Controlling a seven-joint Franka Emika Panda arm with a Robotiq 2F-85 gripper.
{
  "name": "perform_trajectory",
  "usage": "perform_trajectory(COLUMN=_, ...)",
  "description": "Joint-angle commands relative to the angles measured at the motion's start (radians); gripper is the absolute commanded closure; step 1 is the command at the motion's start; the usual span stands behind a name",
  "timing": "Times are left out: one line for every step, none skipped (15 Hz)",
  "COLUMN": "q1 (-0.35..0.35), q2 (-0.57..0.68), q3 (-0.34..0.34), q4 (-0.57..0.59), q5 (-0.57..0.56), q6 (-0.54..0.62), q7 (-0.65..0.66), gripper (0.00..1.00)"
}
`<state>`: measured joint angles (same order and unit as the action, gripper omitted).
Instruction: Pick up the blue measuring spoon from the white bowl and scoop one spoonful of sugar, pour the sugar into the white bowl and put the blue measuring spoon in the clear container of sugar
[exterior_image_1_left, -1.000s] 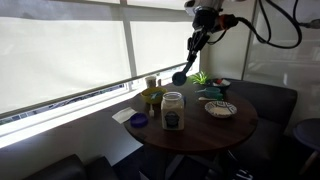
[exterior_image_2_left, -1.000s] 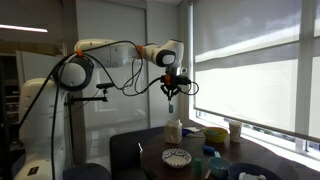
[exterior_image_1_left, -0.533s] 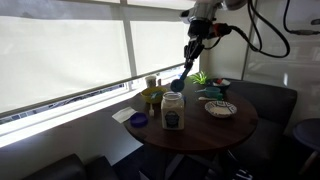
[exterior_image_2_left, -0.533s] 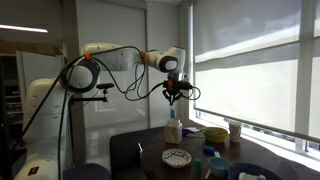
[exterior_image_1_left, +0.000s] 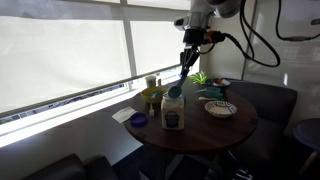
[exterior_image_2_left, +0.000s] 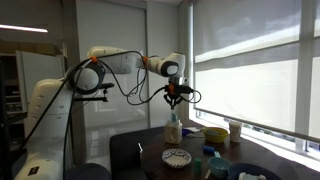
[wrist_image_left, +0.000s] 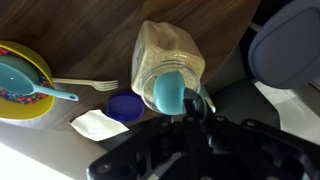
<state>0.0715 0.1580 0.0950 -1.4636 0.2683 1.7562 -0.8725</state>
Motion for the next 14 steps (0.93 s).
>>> perform_trajectory(q1=0.012, q2=0.026, q3=0.018, q4=0.018, q5=-0.067, q6=0.028, q7=0.008, gripper=0.98)
perform_trajectory(q1=0.015, q2=0.03, q3=0.023, q4=0.017, q5=-0.083, q6=0.037, q7=0.008, gripper=0.98)
perform_trajectory(q1=0.019, q2=0.035, q3=0.027, q4=0.016, q5=-0.102, q6=0.048, q7=0.007, gripper=0.98)
perform_trajectory(q1=0.022, q2=0.039, q3=0.03, q4=0.017, q5=-0.117, q6=0.057, q7=0.006, gripper=0.98)
perform_trajectory(q1=0.025, q2=0.045, q3=0.034, q4=0.016, q5=-0.132, q6=0.064, q7=0.005, gripper=0.98)
perform_trajectory(q1=0.028, q2=0.049, q3=0.037, q4=0.015, q5=-0.15, q6=0.067, q7=0.004, gripper=0.98)
perform_trajectory(q1=0.031, q2=0.054, q3=0.04, q4=0.013, q5=-0.165, q6=0.068, q7=0.006, gripper=0.98)
perform_trajectory(q1=0.034, q2=0.061, q3=0.043, q4=0.015, q5=-0.175, q6=0.055, q7=0.014, gripper=0.98)
perform_trajectory(q1=0.034, q2=0.066, q3=0.045, q4=0.019, q5=-0.169, q6=0.034, q7=0.02, gripper=0.98)
perform_trajectory(q1=0.031, q2=0.071, q3=0.049, q4=0.03, q5=-0.15, q6=0.002, q7=0.026, gripper=0.98)
perform_trajectory(q1=0.03, q2=0.075, q3=0.051, q4=0.036, q5=-0.14, q6=-0.023, q7=0.033, gripper=0.98)
perform_trajectory(q1=0.026, q2=0.081, q3=0.052, q4=0.048, q5=-0.123, q6=-0.053, q7=0.041, gripper=0.98)
perform_trajectory(q1=0.025, q2=0.086, q3=0.053, q4=0.057, q5=-0.113, q6=-0.074, q7=0.051, gripper=0.98)
perform_trajectory(q1=0.021, q2=0.093, q3=0.053, q4=0.07, q5=-0.099, q6=-0.099, q7=0.061, gripper=0.98)
